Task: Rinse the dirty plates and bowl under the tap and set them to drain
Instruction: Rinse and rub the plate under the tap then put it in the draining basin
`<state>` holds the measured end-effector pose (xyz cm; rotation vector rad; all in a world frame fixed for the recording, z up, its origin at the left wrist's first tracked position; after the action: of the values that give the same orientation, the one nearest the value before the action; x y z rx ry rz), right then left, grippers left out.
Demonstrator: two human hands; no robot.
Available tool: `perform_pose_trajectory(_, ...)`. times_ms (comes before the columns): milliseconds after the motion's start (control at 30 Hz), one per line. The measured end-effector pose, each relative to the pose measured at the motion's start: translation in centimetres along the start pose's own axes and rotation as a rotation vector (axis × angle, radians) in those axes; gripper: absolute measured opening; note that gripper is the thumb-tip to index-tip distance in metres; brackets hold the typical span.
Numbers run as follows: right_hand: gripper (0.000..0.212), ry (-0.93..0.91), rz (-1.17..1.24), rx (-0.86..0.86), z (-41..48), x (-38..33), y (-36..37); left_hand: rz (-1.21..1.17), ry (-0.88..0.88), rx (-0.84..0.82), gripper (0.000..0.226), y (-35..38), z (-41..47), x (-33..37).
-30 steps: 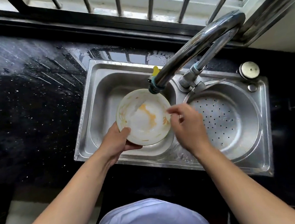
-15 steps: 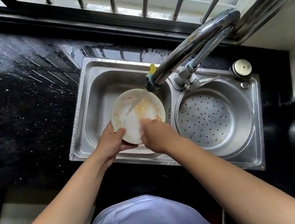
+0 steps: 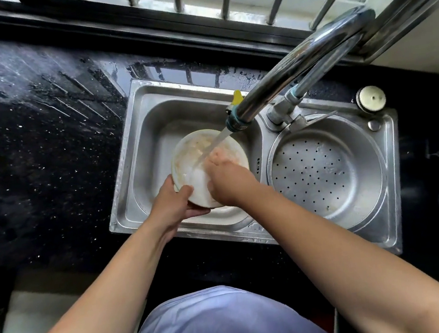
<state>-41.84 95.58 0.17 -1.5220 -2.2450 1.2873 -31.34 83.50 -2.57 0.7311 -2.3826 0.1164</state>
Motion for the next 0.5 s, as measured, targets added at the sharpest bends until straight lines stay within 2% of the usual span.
perform_pose_trajectory(100, 0.046, -0.172, 0.127, -0.013, 1.0, -2.0, 0.4, -0.032, 0.014, 0.016, 0.042, 0.3, 0.1, 0.2)
perform_pose_trajectory(167, 0.039, -0.244, 0.120, -0.052, 0.4, -1.7, 1.3, -0.042, 0.023, 0.031, 0.041, -0.2, 0.4, 0.4)
perform_pose_trajectory(267, 0.040, -0.101, 0.021, -0.016, 0.2, 0.6, 1.9, -0.018, 0.018, 0.078, 0.041, -0.9, 0.5, -0.1)
perform_pose_trajectory(333, 0.031, -0.004, -0.020, 0.031, 0.8, 1.4, 1.6, 0.048, 0.030, 0.097, 0.033, -0.7, 0.3, -0.4)
perform_pose_trajectory(400, 0.031, -0.017, 0.047, 0.052, 1.5, 0.7, 1.2, 0.098, 0.038, 0.101, 0.027, -0.2, 0.2, -0.5)
perform_pose_trajectory(500, 0.049, -0.166, 0.205, 0.000, 1.3, -1.5, 1.6, 0.073, 0.038, 0.116, 0.028, -0.2, 0.6, -0.2)
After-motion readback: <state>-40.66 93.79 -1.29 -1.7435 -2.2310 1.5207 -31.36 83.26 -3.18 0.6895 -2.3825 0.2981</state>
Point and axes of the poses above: each hand's wrist, its own z-axis towards the middle knuckle, its own y-axis out of the palm, x = y × z, the point moved 1 cm from there along z, towards the middle knuckle, and after that the axes turned 1 degree about -y, right-handed, at the moved point
